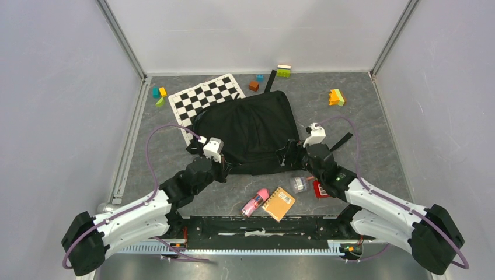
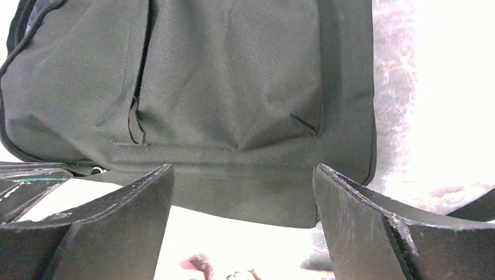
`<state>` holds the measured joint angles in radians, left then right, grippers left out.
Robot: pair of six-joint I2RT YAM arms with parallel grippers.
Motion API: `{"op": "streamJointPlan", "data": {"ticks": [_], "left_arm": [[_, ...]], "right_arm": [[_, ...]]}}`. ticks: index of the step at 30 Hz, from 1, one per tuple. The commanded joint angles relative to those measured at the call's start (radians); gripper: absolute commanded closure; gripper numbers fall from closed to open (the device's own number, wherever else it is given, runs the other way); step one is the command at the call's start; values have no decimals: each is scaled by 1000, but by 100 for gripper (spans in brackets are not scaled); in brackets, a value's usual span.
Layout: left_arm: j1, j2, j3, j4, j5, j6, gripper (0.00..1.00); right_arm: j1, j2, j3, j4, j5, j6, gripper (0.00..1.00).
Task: Pack the student bag
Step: Zip the student bag at the center of the board.
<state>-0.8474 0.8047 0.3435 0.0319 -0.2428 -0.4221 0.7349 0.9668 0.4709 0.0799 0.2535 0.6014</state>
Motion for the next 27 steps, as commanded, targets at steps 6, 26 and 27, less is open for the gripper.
{"op": "streamJointPlan", "data": {"ticks": [6,26,27], "left_arm": [[5,-9,-11,45,-4,-45,98],[5,-15,-6,37,0,-36,98],[5,-15,-6,35,-1,-35,98]], "right_arm": [[-2,-5,-129,265,-11,307,10],[4,177,-181,474,-23,456,35],[5,180,-188,488,-23,464,36]]}}
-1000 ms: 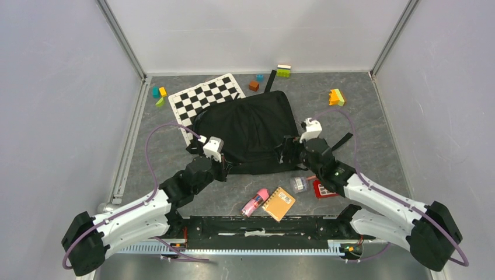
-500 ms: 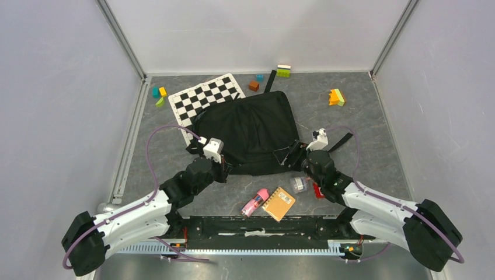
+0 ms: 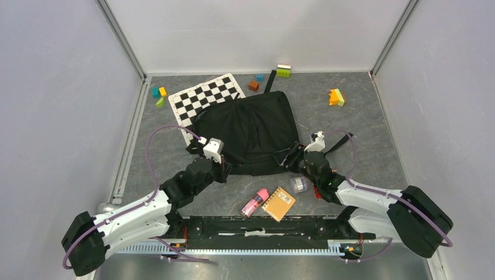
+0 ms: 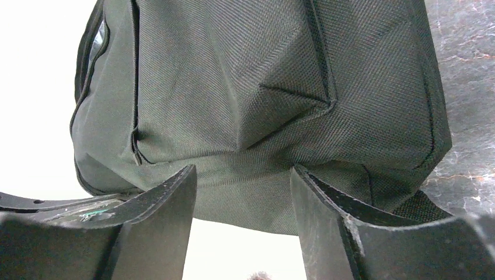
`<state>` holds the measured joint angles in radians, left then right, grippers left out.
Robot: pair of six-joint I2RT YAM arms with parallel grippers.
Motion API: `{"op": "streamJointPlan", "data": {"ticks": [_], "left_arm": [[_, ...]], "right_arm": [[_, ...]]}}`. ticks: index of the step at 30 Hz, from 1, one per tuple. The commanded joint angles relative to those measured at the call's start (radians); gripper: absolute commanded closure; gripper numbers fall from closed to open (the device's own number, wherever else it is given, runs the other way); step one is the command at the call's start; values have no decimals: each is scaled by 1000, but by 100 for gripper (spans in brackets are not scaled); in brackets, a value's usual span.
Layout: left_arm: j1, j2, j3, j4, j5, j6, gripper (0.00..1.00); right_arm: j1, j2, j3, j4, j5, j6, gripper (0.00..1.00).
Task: Pack the student bag
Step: Zip the student bag at the center of the board.
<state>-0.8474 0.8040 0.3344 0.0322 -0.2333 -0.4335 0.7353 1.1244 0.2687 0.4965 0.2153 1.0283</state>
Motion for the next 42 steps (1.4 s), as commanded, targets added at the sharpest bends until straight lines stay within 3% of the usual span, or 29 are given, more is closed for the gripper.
{"op": "streamJointPlan", "data": {"ticks": [1,6,10,17,19,34,42], "left_arm": [[6,-14,5,32,-12,-24,98],[5,-13,3,35,-13,-25,98],[5,-19,3,35,-12,-24,98],[7,-56,-6,10,-20,-15,98],[7,-69,-8,-5,-28,-9,98],[110,-131,-1,-118,-88,5,98],[162,-182,51,-230,-212,-47,98]], "right_arm": [[9,24,6,85,18,43,37],[10,61,-4,95,44,40,42],[10,85,1,118,56,23,54],[9,33,-14,133,123,-38,93],[6,10,-14,113,154,-65,100],[-152,-69,4,-33,290,-306,100],[-203,-44,64,-46,308,-400,100]]}}
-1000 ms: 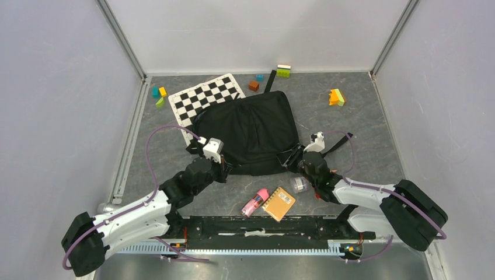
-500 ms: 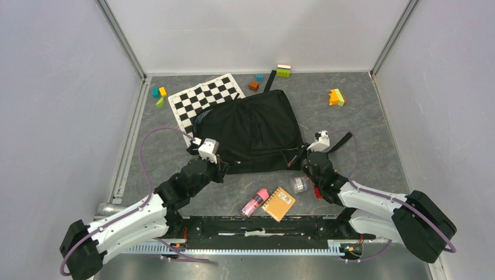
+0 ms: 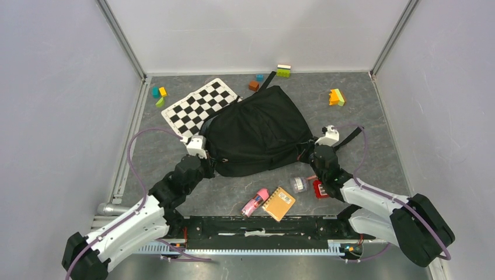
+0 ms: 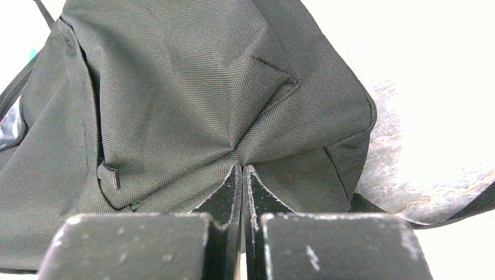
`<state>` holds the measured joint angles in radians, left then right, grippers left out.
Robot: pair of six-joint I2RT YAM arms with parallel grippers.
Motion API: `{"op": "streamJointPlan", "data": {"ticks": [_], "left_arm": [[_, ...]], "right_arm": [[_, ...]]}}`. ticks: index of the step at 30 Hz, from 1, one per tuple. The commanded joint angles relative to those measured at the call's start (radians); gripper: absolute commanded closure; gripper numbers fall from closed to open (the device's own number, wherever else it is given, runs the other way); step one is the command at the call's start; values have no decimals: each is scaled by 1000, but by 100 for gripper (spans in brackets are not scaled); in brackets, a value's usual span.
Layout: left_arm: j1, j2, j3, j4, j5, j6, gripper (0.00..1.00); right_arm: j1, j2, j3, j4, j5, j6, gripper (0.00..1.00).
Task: Pack the student bag
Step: Zip the student bag at the center of the board.
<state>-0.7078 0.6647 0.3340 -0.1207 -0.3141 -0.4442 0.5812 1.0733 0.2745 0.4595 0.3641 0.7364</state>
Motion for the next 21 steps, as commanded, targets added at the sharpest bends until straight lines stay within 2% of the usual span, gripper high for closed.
{"op": "streamJointPlan", "data": {"ticks": [1,6,10,11,12,15,18,21], "left_arm": [[24,-57,55,-90,-140,-40,98],[36,-90,92,-173,-155,-75,98],[36,-90,168,-230,-30,-73,98],[36,-85,187,-238,7,-66,98],[36,-79,209,-254,47,-57,98],[36,-47,276,-325,93,-37,98],[37,32,368,-444,127,-22,98],[37,117,440,-520,216,31,98]], "right_arm": [[-58,10,68,-11,156,-122,100],[-75,13,115,-14,106,-216,100],[-76,17,175,-1,-99,-425,100],[-75,25,200,-22,-169,-479,94],[-74,31,230,-46,-239,-517,77],[-58,48,298,-102,-384,-618,45],[25,45,343,-125,-434,-717,31],[156,50,393,-131,-410,-792,25]]}}
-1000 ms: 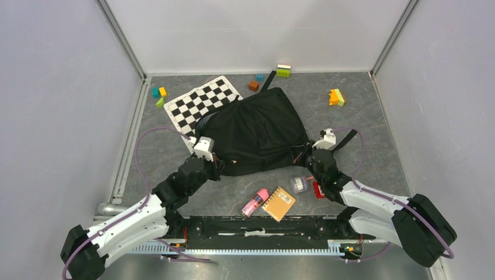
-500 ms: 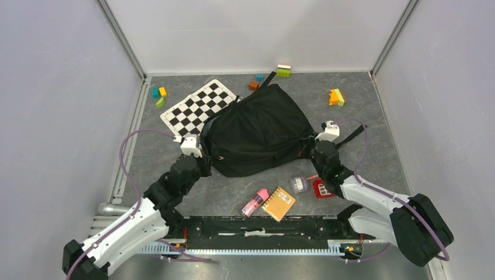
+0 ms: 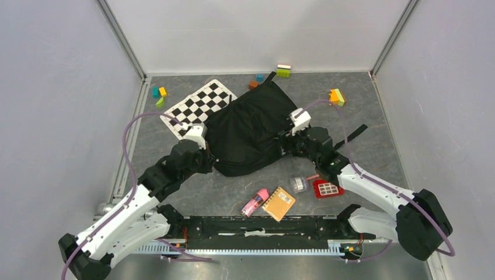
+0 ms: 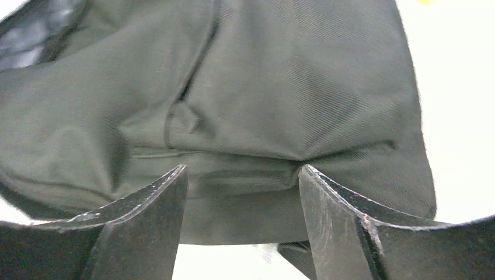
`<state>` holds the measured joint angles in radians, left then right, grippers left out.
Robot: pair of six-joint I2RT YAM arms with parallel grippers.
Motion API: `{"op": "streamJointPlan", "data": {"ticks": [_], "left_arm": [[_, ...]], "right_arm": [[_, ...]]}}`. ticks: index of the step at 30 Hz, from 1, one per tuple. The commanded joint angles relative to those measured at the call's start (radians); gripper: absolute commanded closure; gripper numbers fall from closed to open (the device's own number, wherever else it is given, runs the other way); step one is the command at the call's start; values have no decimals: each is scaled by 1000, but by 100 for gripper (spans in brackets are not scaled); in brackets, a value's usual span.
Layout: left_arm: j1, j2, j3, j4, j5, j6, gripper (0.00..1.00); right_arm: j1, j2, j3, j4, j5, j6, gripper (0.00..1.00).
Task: Pack the student bag
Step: Zip the student bag at the center of the board.
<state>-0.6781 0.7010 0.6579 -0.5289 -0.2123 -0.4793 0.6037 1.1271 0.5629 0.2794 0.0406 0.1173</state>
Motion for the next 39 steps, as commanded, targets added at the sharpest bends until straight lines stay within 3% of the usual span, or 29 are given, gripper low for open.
{"op": "streamJointPlan", "data": {"ticks": [1,6,16,23,32,39], "left_arm": [[8,101,130,-125,132,81,98],[8,119,148,-113,135,169,98],[13,25,95,-32,106,242,98],[34,2,87,-42,87,259,98],[43,-27,86,-41,84,254,98],[45,-33,90,-46,74,252,98]], "right_arm": [[171,-3,115,62,-87,-188,24],[342,-4,110,217,-106,-243,20],[567,233,217,248,-69,-519,19],[601,433,330,253,38,-580,22],[625,527,420,156,149,-597,45],[657,532,399,85,240,-610,42]]}}
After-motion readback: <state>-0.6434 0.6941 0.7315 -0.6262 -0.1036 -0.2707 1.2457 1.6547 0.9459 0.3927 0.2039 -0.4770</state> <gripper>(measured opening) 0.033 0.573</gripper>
